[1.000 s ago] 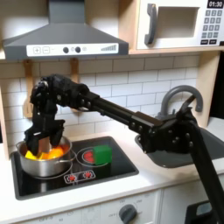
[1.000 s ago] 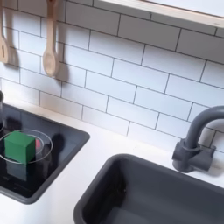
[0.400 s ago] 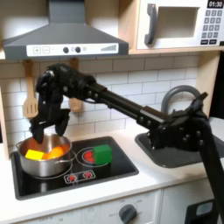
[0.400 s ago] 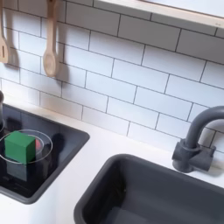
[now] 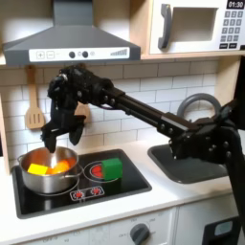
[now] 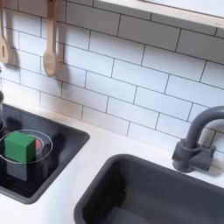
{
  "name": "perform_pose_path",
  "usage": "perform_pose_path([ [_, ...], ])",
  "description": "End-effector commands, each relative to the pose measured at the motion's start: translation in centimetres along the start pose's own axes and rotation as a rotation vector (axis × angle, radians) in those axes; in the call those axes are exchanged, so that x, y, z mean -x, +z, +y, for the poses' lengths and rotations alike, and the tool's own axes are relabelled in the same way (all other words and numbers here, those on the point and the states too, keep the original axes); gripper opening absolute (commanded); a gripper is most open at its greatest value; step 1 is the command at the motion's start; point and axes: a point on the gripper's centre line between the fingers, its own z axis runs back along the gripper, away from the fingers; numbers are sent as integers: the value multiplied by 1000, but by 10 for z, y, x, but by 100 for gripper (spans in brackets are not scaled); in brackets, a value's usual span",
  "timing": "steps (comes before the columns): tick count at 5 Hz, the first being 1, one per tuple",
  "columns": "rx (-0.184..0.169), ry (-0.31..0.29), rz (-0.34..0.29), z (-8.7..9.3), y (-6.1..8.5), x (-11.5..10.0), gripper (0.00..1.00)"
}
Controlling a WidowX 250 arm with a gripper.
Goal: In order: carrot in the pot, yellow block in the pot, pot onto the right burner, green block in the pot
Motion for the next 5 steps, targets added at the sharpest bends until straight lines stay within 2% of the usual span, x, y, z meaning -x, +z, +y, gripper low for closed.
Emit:
perform_pose_path([
  [1,29,-70,49,-19,-12,11,100],
  [3,44,-64,87,-19,-19,18,100],
  [5,53,-75,115,-24,-15,22,100],
])
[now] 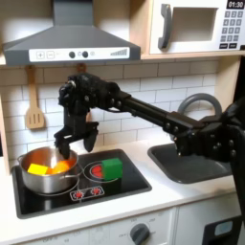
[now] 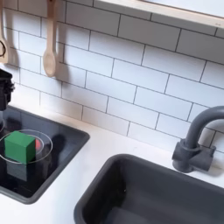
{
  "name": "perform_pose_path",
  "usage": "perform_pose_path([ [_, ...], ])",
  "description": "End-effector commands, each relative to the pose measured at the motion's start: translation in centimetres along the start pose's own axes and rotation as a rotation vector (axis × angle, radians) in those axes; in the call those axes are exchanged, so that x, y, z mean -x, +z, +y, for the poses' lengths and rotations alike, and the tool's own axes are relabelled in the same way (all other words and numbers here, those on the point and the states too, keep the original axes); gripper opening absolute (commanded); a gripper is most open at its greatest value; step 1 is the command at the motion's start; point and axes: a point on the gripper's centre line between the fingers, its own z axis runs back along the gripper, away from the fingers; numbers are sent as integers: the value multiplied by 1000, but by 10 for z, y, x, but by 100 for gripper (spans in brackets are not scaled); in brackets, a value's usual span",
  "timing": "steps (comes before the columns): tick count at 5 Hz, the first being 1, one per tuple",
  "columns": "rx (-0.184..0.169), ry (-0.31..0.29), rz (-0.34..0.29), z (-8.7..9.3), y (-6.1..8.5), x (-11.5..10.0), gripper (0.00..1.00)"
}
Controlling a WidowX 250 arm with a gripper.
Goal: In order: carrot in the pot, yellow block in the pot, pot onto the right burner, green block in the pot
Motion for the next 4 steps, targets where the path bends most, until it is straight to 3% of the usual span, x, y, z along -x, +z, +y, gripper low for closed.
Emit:
perform_pose_path([
  [1,3,12,39,1,-5,5,100],
  [3,1,10,47,1,-9,3,100],
  [4,2,15,72,4,-19,6,100],
])
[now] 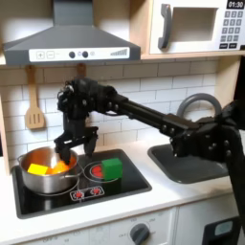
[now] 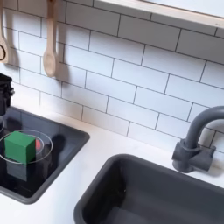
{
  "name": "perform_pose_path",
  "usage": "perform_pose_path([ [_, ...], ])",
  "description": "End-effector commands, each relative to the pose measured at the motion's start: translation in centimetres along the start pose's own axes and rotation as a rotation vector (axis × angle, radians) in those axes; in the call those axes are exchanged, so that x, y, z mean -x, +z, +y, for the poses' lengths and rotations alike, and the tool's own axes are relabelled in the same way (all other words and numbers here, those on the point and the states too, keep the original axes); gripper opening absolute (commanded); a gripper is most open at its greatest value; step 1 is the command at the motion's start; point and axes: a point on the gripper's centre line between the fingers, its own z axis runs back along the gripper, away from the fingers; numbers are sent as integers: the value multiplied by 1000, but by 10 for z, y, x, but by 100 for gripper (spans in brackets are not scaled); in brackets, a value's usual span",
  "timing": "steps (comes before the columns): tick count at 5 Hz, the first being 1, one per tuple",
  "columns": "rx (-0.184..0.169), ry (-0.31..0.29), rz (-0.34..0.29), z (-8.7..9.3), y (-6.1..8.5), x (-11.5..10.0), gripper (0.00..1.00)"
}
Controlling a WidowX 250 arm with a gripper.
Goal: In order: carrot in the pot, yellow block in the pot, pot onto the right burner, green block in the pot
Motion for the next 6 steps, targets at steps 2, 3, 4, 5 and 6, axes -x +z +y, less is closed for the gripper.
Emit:
perform_pose_path([
  [2,-3,8,30,3,-12,0,100],
  [3,-7,16,49,7,-18,1,100],
  [4,-17,17,75,9,-27,4,100],
  [5,-17,12,72,8,-27,3,100],
  [6,-15,7,61,7,-27,2,73],
])
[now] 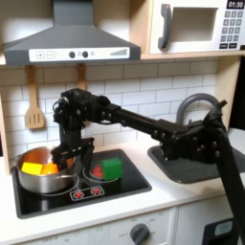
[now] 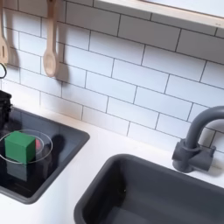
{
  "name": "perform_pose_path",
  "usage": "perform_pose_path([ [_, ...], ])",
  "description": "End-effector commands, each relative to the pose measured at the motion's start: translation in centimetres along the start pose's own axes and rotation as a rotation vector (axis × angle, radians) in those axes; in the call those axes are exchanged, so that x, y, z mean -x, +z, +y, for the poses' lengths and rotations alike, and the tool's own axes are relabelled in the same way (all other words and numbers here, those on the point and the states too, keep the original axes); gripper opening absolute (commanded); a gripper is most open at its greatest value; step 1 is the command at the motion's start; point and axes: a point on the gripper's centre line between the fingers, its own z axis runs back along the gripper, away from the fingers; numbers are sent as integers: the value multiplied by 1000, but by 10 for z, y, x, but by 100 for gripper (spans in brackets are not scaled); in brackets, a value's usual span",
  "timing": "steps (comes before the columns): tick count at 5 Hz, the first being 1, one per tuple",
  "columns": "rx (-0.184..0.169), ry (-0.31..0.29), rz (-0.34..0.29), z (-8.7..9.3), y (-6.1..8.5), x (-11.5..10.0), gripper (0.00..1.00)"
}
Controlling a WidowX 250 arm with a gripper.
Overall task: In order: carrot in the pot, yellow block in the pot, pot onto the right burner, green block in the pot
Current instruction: 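Slide the pot onto the right burner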
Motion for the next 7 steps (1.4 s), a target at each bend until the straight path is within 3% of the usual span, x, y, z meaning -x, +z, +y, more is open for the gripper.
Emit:
perform_pose_path([
  [1,30,-1,-9,-5,-1,1,0],
  [4,57,-54,-8,-12,-15,14,0],
  [5,46,-74,-11,-16,-11,12,0],
  [6,56,-88,-17,-21,-11,13,0],
  [7,62,-63,-23,-16,-9,9,0],
])
